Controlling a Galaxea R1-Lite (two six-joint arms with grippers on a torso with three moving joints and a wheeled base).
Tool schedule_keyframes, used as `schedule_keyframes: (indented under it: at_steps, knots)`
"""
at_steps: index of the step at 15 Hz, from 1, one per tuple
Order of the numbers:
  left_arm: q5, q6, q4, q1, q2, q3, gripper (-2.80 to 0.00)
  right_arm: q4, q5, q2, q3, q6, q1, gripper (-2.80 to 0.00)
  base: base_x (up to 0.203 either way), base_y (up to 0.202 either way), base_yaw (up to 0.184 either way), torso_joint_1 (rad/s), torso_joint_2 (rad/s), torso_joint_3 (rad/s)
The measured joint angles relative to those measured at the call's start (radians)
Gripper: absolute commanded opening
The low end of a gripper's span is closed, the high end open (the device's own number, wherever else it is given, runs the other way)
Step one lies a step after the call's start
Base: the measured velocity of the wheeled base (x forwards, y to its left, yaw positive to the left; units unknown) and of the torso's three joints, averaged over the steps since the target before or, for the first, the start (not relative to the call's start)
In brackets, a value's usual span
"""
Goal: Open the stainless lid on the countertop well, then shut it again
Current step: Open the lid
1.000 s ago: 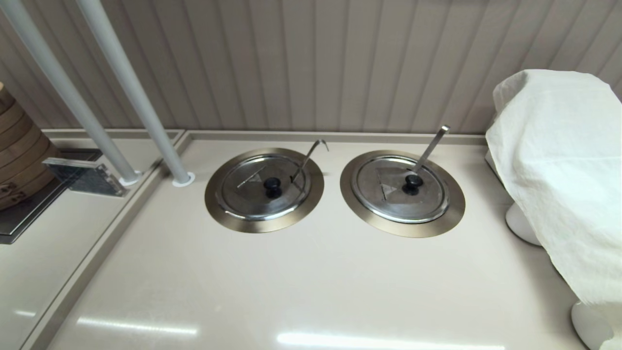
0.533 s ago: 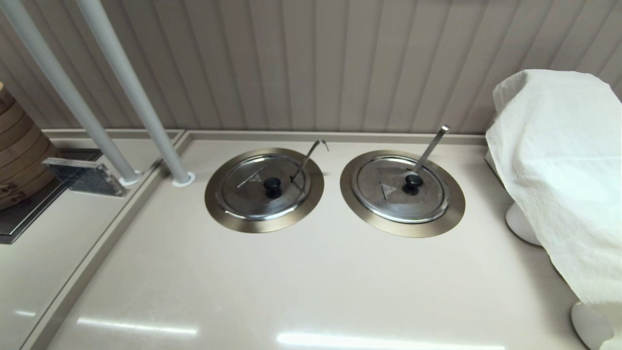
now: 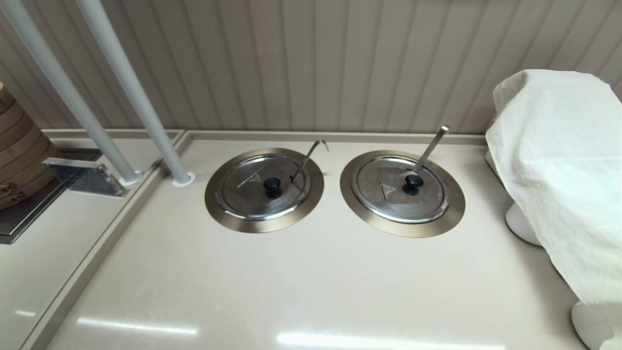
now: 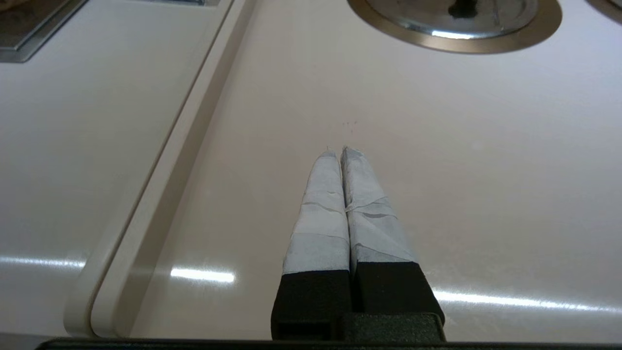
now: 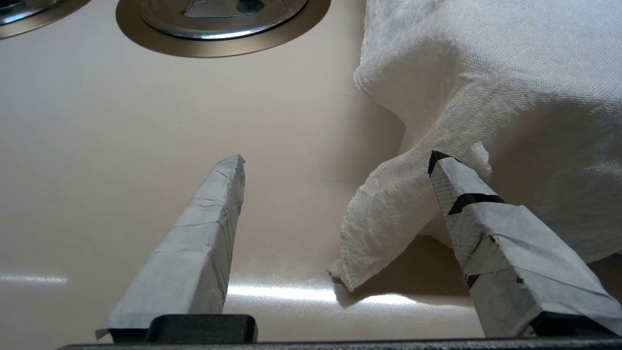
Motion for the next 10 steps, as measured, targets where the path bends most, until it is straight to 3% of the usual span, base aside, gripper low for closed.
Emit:
schedule_keyframes:
  at_steps: [2,6,10]
  knots:
    - [-0.011,-0.007,-0.007,0.000,0.002,-0.095,-2.80,0.000,0.000,0.000,0.000,0.000,0.000,0.00,0.000,0.000,0.000,0.000,0.00,0.000]
    - [-0.045,-0.009,0.123,0.001,0.050,-0.275,-2.80,0.000,0.000,0.000,0.000,0.000,0.000,0.00,0.000,0.000,0.000,0.000,0.00,0.000]
    - [-0.085,-0.010,0.130,0.002,0.254,-0.436,-2.80,0.000,0.000,0.000,0.000,0.000,0.000,0.00,0.000,0.000,0.000,0.000,0.00,0.000]
